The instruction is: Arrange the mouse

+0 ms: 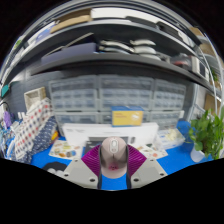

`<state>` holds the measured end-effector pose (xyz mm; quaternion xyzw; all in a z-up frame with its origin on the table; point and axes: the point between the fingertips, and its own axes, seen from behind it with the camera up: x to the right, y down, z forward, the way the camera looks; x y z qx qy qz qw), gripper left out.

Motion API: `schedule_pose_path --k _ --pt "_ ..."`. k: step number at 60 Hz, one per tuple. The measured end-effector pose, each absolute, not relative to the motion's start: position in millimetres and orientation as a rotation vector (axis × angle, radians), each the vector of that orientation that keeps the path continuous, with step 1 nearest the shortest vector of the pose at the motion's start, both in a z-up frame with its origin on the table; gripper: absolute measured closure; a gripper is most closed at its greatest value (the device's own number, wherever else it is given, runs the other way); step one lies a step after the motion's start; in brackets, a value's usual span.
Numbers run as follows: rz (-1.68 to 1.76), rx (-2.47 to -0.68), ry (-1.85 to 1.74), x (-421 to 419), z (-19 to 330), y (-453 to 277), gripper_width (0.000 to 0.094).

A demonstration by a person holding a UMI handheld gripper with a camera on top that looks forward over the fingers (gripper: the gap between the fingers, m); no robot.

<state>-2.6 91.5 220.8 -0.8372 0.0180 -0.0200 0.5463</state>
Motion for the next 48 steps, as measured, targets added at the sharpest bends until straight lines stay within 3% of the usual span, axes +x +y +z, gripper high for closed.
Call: schedule_pose_path --k 4,10,21,37,48 --pt "-0.020 -1.962 0.003 -61 229 97 0.0607" --pt "0.043 -1.999 -0.053 -143 206 101 0.0609" --pt "0.101 -2.147 -0.117 -239 108 98 0.0609" --pt "0.111 -2.314 -0.153 -281 -6 83 0.0611" --pt "0.089 -2.301 -0.170 -283 -14 84 0.0606"
